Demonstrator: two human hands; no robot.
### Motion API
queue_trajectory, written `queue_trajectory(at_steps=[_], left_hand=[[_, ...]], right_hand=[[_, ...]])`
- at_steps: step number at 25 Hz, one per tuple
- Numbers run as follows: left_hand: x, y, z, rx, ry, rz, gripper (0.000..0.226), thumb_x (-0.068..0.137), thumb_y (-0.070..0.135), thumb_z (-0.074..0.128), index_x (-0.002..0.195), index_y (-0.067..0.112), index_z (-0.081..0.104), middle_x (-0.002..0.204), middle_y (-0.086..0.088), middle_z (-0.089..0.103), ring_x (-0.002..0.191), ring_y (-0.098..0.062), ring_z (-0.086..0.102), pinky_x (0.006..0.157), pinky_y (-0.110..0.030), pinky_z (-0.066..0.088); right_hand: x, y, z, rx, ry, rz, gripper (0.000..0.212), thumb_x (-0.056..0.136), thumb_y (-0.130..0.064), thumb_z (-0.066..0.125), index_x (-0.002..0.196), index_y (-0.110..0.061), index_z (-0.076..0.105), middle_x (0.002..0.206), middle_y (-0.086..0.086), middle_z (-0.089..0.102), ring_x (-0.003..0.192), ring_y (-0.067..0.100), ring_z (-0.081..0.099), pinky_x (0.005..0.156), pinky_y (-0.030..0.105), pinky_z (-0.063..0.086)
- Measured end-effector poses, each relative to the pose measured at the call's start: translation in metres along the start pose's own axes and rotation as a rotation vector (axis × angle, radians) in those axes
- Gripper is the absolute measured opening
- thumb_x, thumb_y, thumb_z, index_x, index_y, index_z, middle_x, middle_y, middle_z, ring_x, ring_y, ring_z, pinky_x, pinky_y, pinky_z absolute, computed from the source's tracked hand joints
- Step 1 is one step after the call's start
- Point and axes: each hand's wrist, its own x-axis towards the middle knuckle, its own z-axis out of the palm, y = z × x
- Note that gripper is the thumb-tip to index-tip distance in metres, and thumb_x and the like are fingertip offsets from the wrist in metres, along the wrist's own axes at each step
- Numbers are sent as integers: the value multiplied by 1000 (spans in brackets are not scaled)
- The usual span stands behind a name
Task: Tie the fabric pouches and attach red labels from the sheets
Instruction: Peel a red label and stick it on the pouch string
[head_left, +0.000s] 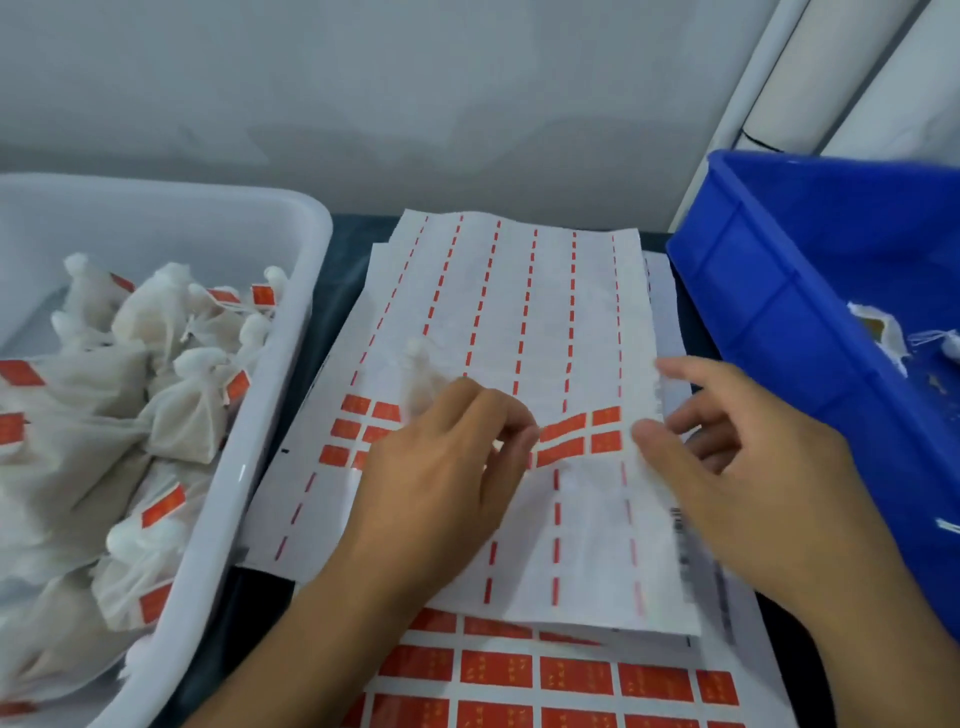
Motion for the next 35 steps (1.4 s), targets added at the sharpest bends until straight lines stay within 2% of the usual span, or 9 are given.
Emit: queue_trajectory(at_steps=[5, 8, 10, 13, 17, 20, 24, 29, 35], left_hand=[[2, 2, 1, 27, 0, -1, 29, 99, 51, 44, 108, 33, 65, 106, 16, 64, 76, 0, 56, 66, -18, 57], [7, 0, -1, 40, 40, 36, 25, 100, 43, 50, 104, 27, 69, 100, 11, 67, 72, -3, 59, 62, -19, 57], [9, -1, -1, 65, 52, 121, 16, 101, 34, 59, 101, 23, 71, 94, 8, 68, 69, -5, 61, 58, -17, 53], [8, -5, -1, 92, 74, 192, 8, 95, 27, 70, 98, 20, 72, 90, 6, 68, 66, -5, 60, 56, -12, 44], [11, -13, 0, 55, 54, 222, 16, 100, 38, 61, 102, 25, 71, 96, 11, 67, 73, -1, 60, 58, -15, 51], [17, -19, -3, 23, 144, -4, 29, 101, 57, 46, 121, 40, 59, 123, 18, 57, 104, 2, 54, 81, -15, 52], [30, -44, -3, 50, 86, -446, 53, 99, 56, 50, 147, 49, 27, 157, 14, 30, 140, -11, 40, 110, -39, 49], [42, -57, 1, 98, 67, -502, 41, 101, 52, 51, 140, 43, 46, 135, 13, 62, 110, -12, 64, 95, -35, 59], [38, -42, -2, -103, 83, -482, 24, 98, 43, 60, 117, 52, 50, 109, 27, 66, 81, -3, 69, 73, -22, 63]], right_hand=[[0, -22, -1, -309, 137, -150, 63, 84, -55, 71, 142, -45, 48, 128, -16, 47, 113, 8, 51, 87, 29, 47], [6, -37, -2, -87, -181, -117, 46, 86, -63, 61, 128, -65, 44, 102, -31, 64, 93, -6, 63, 77, 14, 50], [14, -38, 8, 85, -340, -114, 26, 89, -57, 64, 111, -63, 53, 92, -30, 69, 86, -7, 68, 69, 16, 56], [19, -33, 21, 220, -309, -110, 13, 90, -43, 72, 100, -47, 65, 90, -24, 74, 82, -1, 72, 73, 23, 62], [22, -21, 33, 327, -271, -63, 10, 87, -35, 78, 93, -38, 70, 86, -20, 76, 78, 3, 75, 71, 22, 63], [21, -15, 39, 479, -163, -24, 13, 84, -43, 75, 90, -31, 73, 84, -13, 78, 77, 10, 76, 67, 26, 64], [14, -10, 45, 591, -43, 46, 41, 68, -56, 70, 88, -20, 72, 78, -7, 78, 71, 15, 76, 61, 24, 62], [16, -9, 48, 574, -18, 47, 33, 69, -46, 74, 87, -19, 69, 78, -12, 77, 71, 12, 76, 60, 22, 60], [18, -4, 52, 563, -11, 27, 30, 70, -44, 74, 88, -20, 70, 77, -12, 77, 71, 12, 76, 66, 29, 64]])
